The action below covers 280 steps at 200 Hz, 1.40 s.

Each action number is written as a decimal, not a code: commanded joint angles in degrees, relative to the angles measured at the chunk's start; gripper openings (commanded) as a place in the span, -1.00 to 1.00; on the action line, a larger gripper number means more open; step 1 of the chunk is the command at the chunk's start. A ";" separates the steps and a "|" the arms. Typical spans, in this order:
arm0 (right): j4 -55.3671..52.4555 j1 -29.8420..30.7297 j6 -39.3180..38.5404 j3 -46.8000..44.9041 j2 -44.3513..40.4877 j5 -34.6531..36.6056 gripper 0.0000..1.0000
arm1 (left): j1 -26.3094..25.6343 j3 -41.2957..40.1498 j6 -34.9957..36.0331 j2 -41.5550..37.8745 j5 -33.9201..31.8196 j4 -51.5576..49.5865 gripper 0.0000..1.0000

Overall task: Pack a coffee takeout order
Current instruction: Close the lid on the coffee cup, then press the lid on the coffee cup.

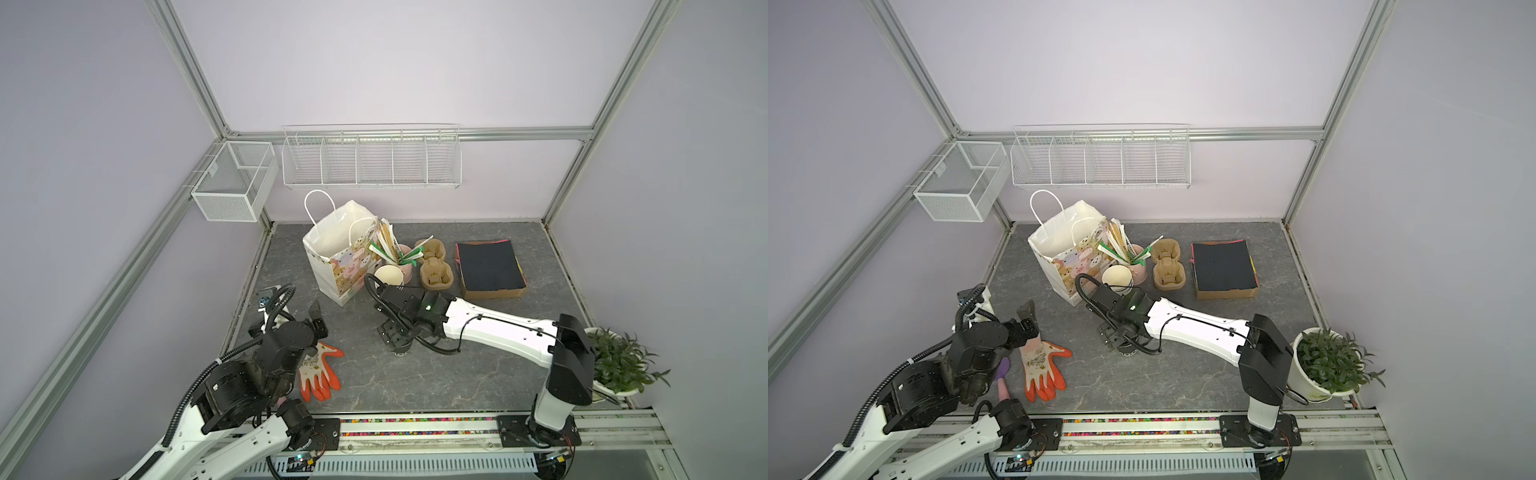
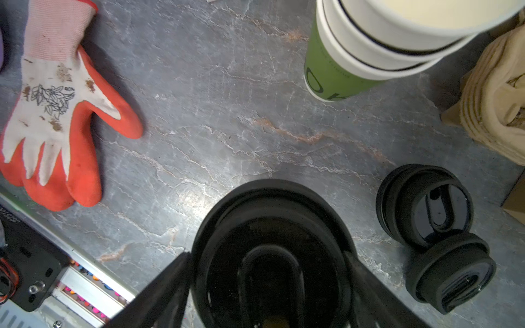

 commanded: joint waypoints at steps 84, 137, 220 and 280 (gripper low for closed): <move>1.67 -0.94 -2.42 -1.37 1.25 -0.83 0.80 | 0.22 -0.47 0.19 1.01 0.19 -2.51 0.99; 4.77 -1.04 -4.53 -3.01 -0.47 -0.66 0.95 | 0.14 -0.47 0.31 1.20 0.52 -2.31 0.99; 4.66 -0.90 -4.43 -3.87 -3.86 0.03 0.95 | 0.21 -0.46 0.55 1.81 0.82 -2.16 0.99; 6.78 -2.26 -3.48 -5.62 -4.31 -4.47 0.94 | 0.21 -0.47 0.88 3.08 1.59 -2.00 0.99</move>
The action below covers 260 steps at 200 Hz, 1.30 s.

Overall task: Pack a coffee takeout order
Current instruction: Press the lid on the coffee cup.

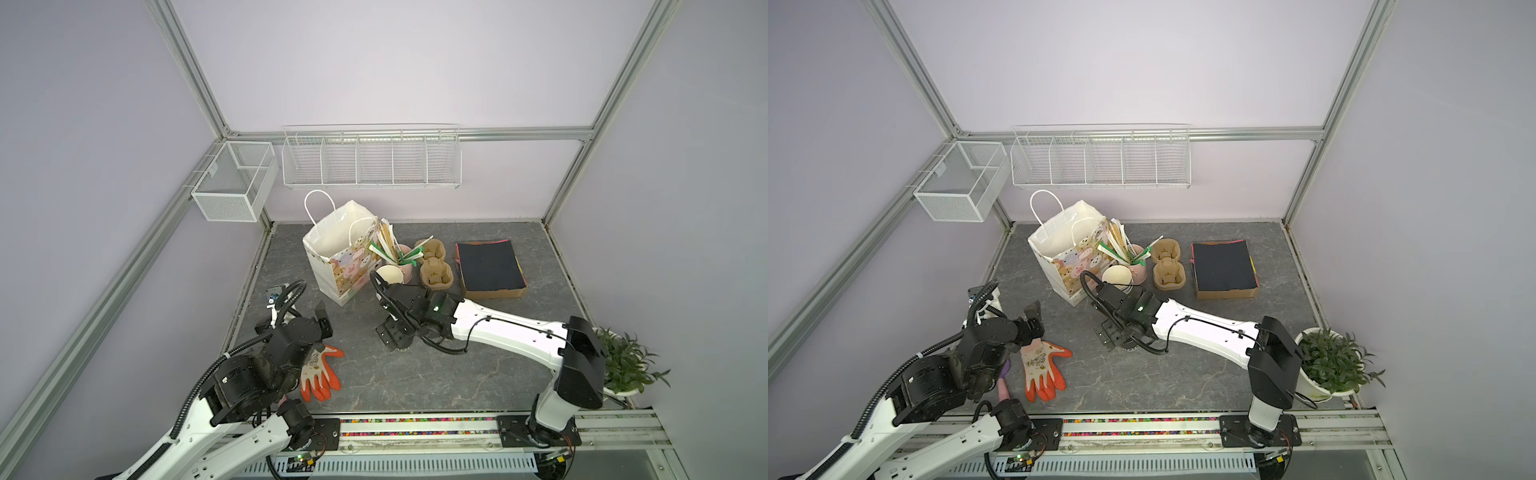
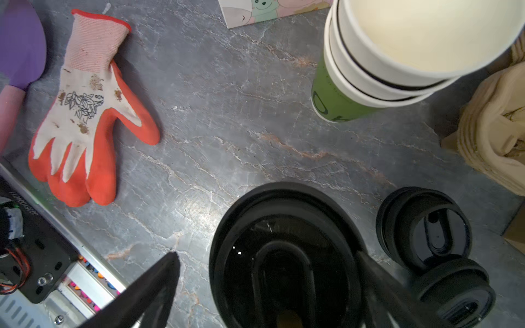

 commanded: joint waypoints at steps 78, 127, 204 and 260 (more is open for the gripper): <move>9.42 -3.27 0.70 -7.44 -4.94 -7.96 0.93 | 0.18 -0.38 0.98 1.42 1.40 -1.57 0.99; 13.18 -5.33 1.26 -9.81 -6.96 -12.85 0.95 | 0.14 -0.38 0.95 1.76 1.62 -1.63 0.99; 14.87 -7.21 1.23 -9.64 -7.29 -15.94 0.97 | 0.17 -0.29 0.87 2.81 2.05 -1.62 0.99; 16.32 -8.87 1.54 -10.32 -9.11 -17.15 0.97 | 0.21 -0.12 0.98 4.07 2.68 -1.68 0.99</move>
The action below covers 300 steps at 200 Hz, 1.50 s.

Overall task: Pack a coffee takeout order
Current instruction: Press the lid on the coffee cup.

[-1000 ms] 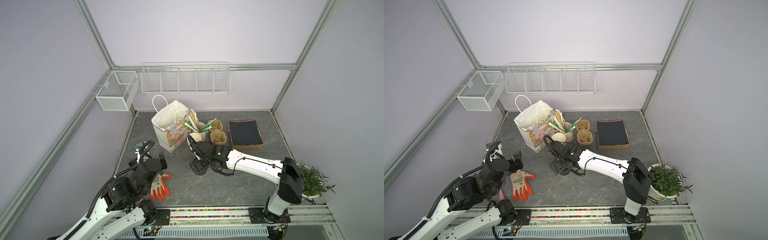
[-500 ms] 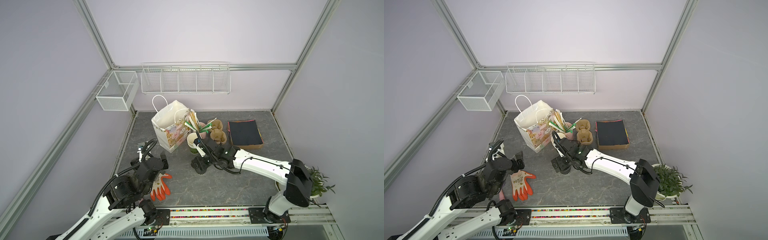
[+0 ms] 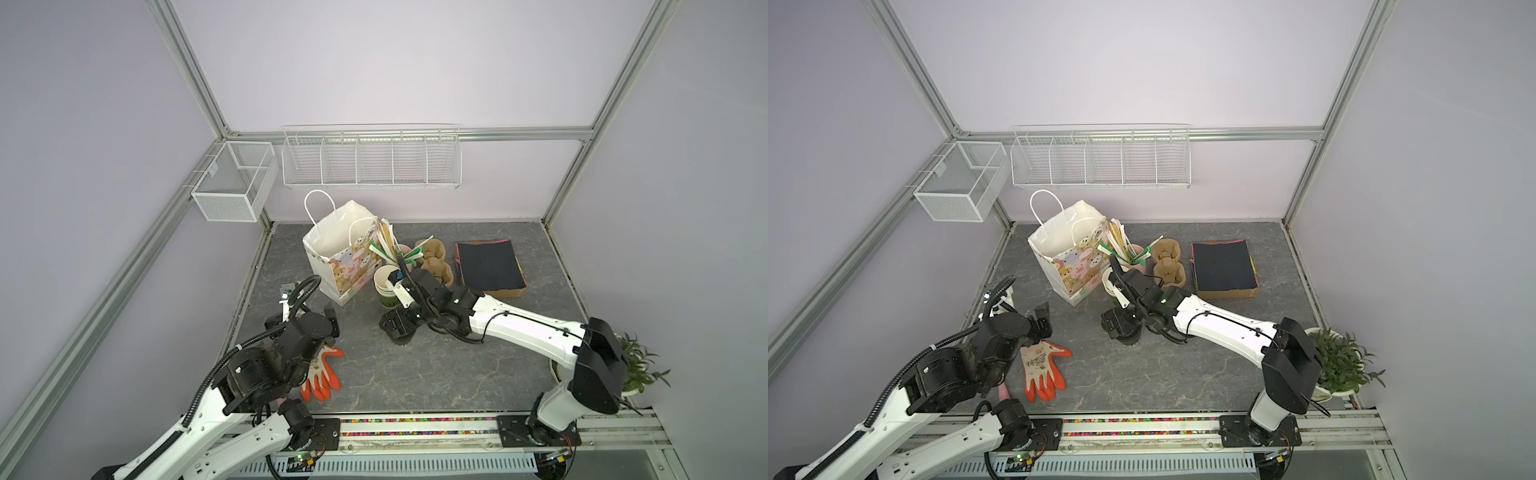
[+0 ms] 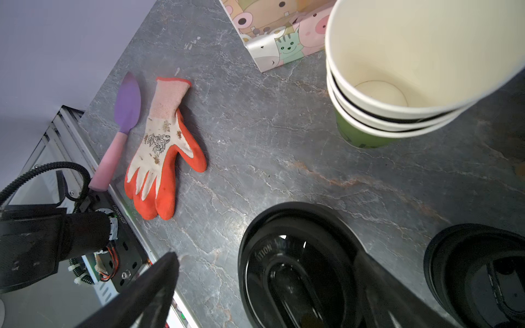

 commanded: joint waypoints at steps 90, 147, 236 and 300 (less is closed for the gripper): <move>-1.74 -4.85 3.99 -2.41 -11.20 2.51 0.86 | 0.22 0.93 3.71 3.65 7.78 0.75 0.99; 0.45 -7.10 10.54 -13.35 -18.60 3.89 0.84 | -0.47 5.98 1.81 16.11 17.44 1.16 0.97; 7.40 -10.01 17.95 -20.27 -17.51 0.24 0.82 | -3.82 13.74 -0.53 33.58 19.56 3.74 0.96; 10.85 -11.27 20.08 -22.43 -14.50 -0.15 0.83 | -3.08 17.70 -1.68 43.66 18.14 2.23 0.96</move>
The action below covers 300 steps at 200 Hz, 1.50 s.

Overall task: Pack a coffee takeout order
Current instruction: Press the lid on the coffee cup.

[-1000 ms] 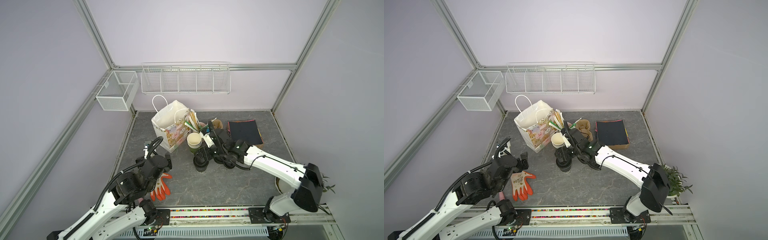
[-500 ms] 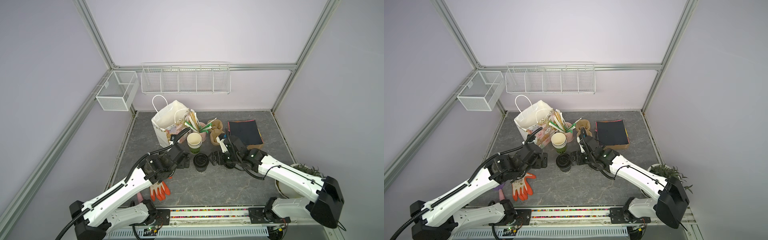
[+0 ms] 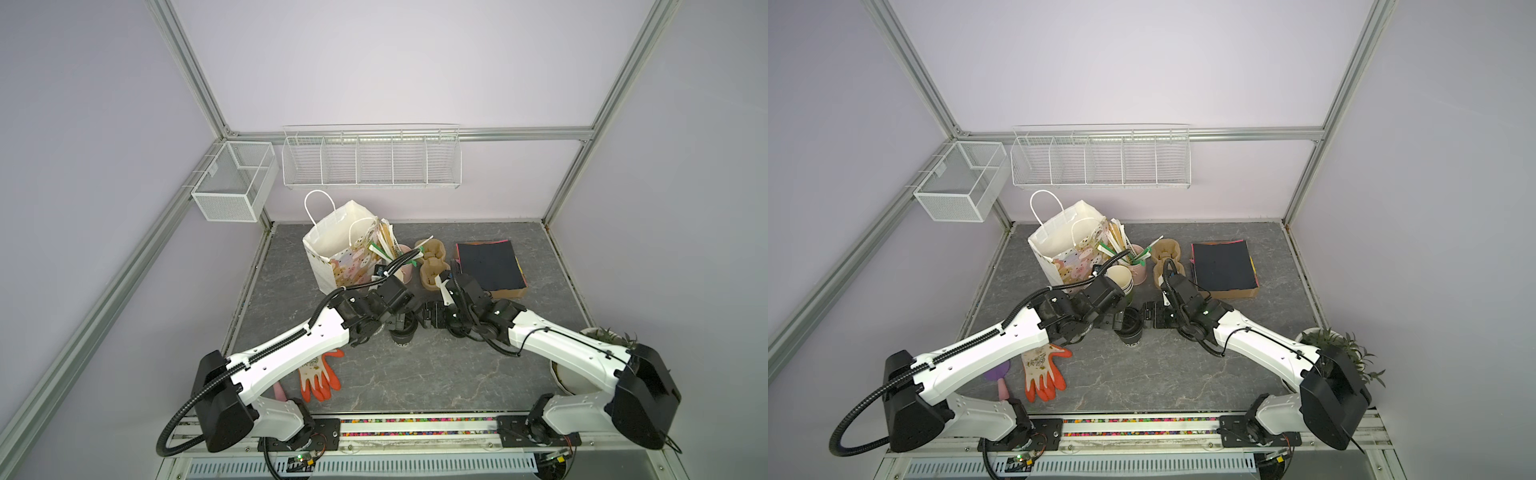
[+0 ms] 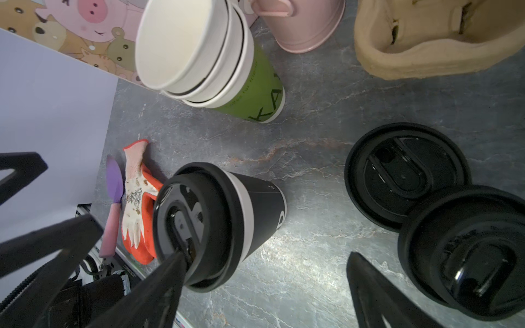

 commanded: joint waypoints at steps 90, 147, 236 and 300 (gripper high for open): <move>5.96 -1.33 3.04 -4.48 2.28 -2.00 0.82 | 2.29 0.83 -2.29 6.10 1.68 -0.41 0.94; 6.84 -1.34 3.12 -4.85 3.74 -2.61 0.81 | 2.39 -1.66 -3.12 6.13 3.65 0.91 0.92; 4.42 -1.33 3.49 -5.21 5.07 0.86 0.80 | 2.39 -6.94 -4.22 8.20 5.93 3.43 0.90; 1.69 -0.94 3.02 -4.32 3.94 2.31 0.79 | 2.42 -10.62 -5.24 7.16 7.44 4.81 0.89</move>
